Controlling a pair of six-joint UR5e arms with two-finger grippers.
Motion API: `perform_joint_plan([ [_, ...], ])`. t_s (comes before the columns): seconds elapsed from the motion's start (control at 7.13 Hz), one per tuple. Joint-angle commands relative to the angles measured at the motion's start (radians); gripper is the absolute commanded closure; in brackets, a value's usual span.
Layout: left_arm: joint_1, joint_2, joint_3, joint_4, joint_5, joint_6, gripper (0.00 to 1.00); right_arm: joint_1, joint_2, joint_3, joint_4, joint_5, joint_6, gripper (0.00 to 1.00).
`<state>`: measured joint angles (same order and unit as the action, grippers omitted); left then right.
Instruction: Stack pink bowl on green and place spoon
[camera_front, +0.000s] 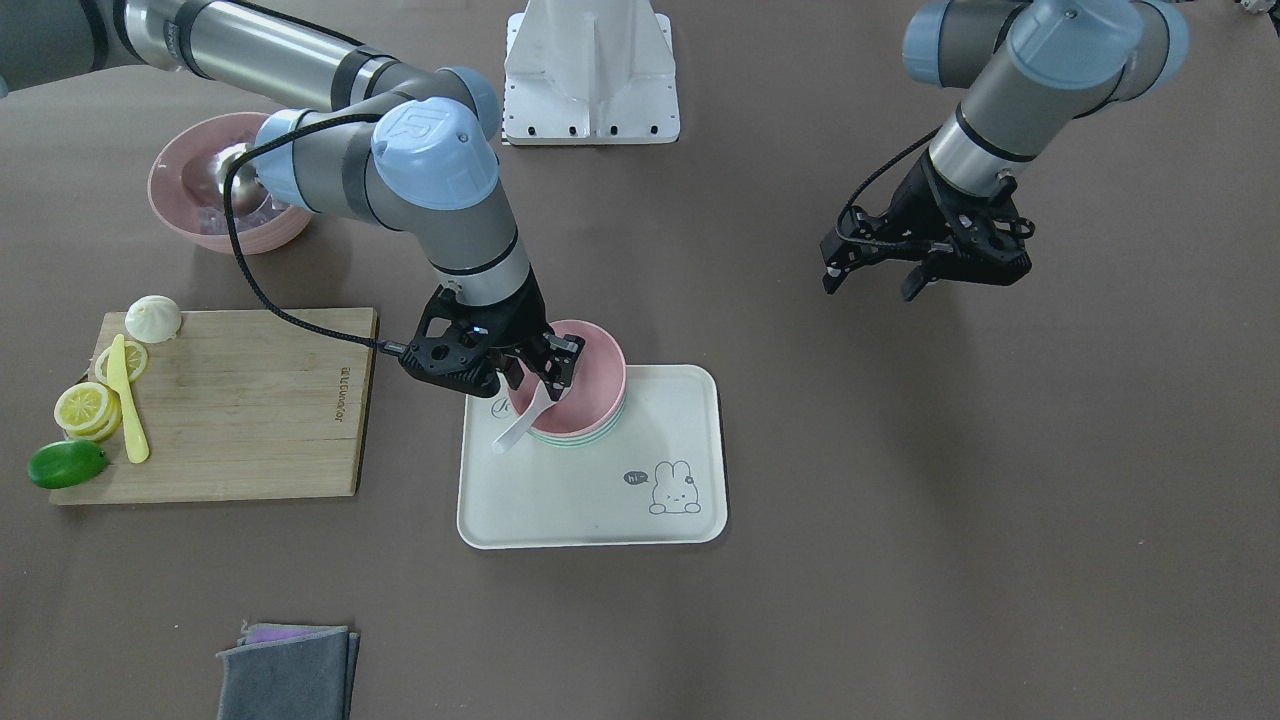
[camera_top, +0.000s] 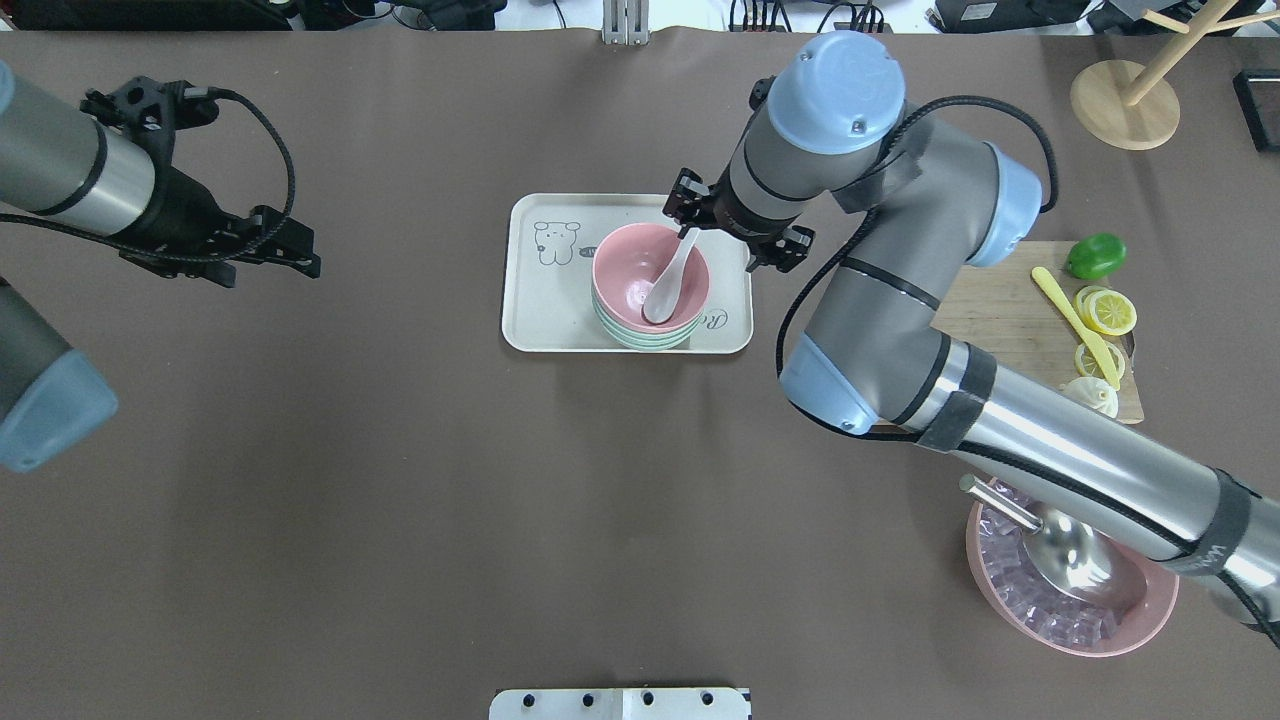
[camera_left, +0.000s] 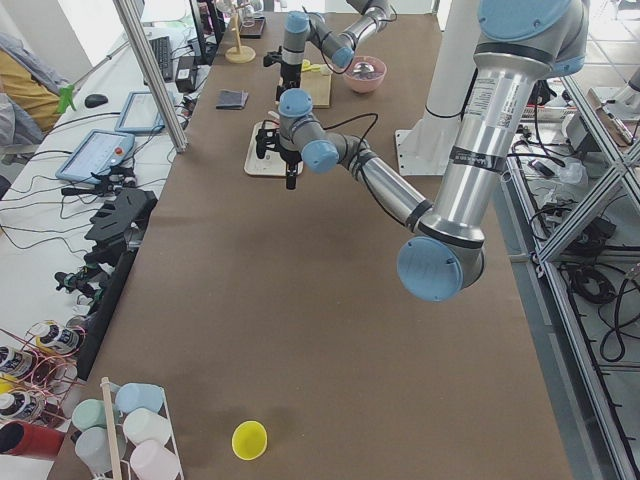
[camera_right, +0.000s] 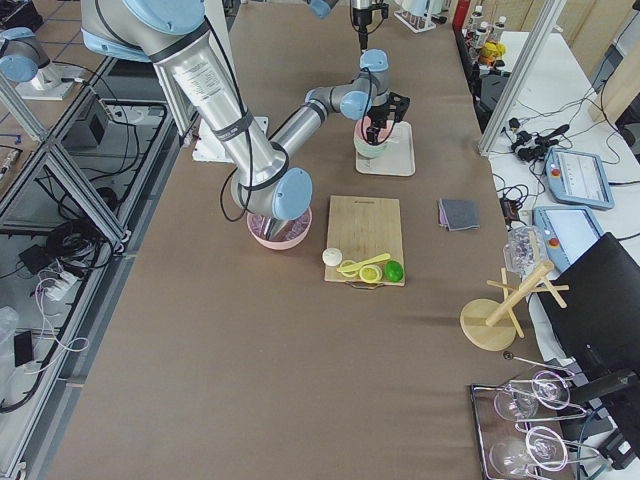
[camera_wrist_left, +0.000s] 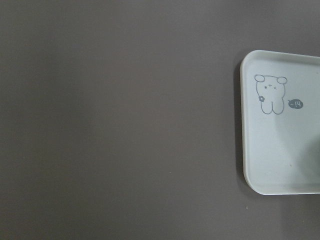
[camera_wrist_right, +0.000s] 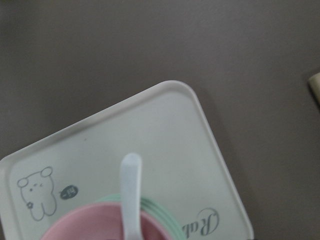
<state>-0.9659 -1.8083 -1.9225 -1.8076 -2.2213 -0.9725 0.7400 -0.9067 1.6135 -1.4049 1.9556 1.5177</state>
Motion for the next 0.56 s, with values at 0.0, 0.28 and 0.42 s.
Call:
perform_joint_plan([
  [0.0, -0.181, 0.169, 0.0, -0.001, -0.104, 0.294, 0.02, 0.173, -0.22, 0.124, -0.002, 0.104, -0.259, 0.0],
  [0.28, -0.259, 0.309, 0.02, -0.003, -0.104, 0.562, 0.02, 0.426, -0.399, 0.092, -0.002, 0.314, -0.77, 0.0],
  [0.42, -0.308, 0.355, 0.046, -0.003, -0.101, 0.671, 0.02, 0.506, -0.456, 0.068, -0.005, 0.331, -0.93, 0.0],
])
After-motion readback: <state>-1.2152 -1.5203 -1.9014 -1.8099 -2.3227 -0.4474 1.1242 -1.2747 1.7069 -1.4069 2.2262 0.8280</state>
